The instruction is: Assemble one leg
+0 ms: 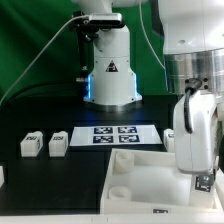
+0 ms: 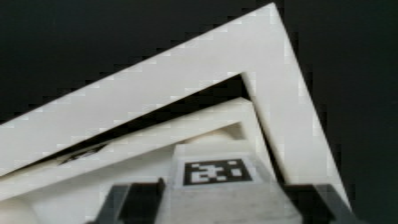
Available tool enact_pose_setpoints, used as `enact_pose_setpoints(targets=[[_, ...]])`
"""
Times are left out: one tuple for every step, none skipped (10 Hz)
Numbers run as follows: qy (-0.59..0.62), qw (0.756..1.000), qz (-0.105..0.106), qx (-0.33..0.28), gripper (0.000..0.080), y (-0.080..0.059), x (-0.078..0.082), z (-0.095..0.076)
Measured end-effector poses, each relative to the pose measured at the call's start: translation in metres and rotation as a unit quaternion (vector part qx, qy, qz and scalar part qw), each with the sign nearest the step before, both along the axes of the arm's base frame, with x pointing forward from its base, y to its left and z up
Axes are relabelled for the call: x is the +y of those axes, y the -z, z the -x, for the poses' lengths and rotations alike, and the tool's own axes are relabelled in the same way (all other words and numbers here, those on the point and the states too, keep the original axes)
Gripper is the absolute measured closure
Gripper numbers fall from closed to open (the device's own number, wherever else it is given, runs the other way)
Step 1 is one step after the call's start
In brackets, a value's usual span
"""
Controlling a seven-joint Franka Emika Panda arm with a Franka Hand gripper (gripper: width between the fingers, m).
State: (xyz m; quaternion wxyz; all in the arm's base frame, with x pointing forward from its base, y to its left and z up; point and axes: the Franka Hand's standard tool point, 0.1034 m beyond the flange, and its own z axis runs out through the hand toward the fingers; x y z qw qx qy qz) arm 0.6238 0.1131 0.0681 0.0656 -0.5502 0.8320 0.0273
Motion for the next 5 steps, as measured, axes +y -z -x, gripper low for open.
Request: enact_pose_setpoints(targets=[[-0.001, 1.000, 0.000, 0.000, 0.0345, 0.000, 0.000, 0.000], [-0.001, 1.000, 0.000, 0.000, 0.0221, 0.000, 0.003, 0.000], [-0.007, 1.000, -0.002, -0.003, 0.0221, -0.004, 0.013, 0.001], [-0.010, 1.000, -0.006, -0.007, 0.0162, -0.011, 0.021, 0.002], [-0.013, 1.000, -0.009, -0.010, 0.0153, -0.017, 0.026, 0.002]])
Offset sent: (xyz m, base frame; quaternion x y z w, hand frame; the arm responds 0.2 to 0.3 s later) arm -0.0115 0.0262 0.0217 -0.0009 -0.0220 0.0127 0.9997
